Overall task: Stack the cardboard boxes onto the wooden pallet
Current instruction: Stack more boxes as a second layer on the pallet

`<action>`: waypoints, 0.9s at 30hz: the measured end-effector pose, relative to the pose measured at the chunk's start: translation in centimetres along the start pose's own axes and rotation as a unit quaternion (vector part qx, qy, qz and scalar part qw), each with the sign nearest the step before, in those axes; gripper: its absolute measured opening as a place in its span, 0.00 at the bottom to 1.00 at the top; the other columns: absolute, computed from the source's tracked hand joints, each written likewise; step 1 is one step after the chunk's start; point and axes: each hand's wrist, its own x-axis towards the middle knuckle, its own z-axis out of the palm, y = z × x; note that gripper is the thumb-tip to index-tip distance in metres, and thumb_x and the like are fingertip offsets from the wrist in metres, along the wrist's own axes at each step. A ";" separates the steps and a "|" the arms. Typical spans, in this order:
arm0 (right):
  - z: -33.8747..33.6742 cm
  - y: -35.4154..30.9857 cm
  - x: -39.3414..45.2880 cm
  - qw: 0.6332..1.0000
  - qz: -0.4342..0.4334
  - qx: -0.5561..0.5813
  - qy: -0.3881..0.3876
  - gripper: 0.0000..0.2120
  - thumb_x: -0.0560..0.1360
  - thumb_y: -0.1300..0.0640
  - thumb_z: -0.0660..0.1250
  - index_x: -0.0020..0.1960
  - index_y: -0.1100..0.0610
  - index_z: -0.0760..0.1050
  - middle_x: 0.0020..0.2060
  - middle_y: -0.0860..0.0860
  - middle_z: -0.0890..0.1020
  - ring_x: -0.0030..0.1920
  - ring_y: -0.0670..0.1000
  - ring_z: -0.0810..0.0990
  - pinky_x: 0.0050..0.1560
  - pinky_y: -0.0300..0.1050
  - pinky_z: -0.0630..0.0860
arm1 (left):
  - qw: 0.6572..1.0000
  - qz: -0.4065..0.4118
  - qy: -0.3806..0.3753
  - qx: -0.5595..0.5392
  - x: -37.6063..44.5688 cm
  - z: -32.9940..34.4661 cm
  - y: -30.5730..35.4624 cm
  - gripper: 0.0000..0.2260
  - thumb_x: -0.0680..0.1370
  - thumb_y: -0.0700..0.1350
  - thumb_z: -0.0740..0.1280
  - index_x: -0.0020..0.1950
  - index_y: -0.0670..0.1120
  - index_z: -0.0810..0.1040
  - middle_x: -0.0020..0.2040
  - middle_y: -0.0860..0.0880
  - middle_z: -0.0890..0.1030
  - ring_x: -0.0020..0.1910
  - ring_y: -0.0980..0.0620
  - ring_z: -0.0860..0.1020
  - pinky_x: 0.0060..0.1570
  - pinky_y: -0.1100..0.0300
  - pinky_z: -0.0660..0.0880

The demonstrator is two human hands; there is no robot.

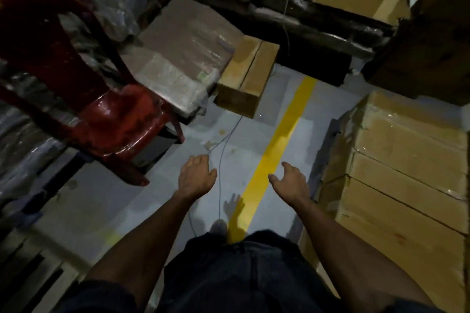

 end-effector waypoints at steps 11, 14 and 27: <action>-4.7 -7.3 16.0 0.997 0.063 0.033 0.010 0.33 0.81 0.42 0.62 0.80 0.55 0.58 0.76 0.57 0.66 0.74 0.62 0.64 0.69 0.56 0.66 | 0.995 0.052 -0.036 0.072 19.4 -7.0 1.8 0.24 0.81 0.52 0.60 0.73 0.39 0.67 0.69 0.40 0.72 0.69 0.41 0.69 0.68 0.52 0.64; -6.5 -8.6 22.4 0.997 0.068 0.040 0.006 0.33 0.81 0.42 0.62 0.80 0.55 0.58 0.76 0.58 0.66 0.74 0.62 0.64 0.69 0.56 0.66 | 0.994 0.051 -0.052 0.079 25.7 -8.8 2.8 0.29 0.79 0.57 0.54 0.74 0.39 0.66 0.70 0.39 0.72 0.69 0.41 0.68 0.67 0.52 0.64; -17.6 -17.1 44.1 0.995 0.089 0.046 0.020 0.33 0.79 0.42 0.63 0.79 0.53 0.59 0.75 0.56 0.67 0.74 0.61 0.65 0.69 0.55 0.66 | 0.999 0.032 -0.035 0.009 49.8 -19.0 8.0 0.34 0.74 0.59 0.52 0.71 0.38 0.70 0.66 0.37 0.75 0.66 0.40 0.72 0.63 0.51 0.68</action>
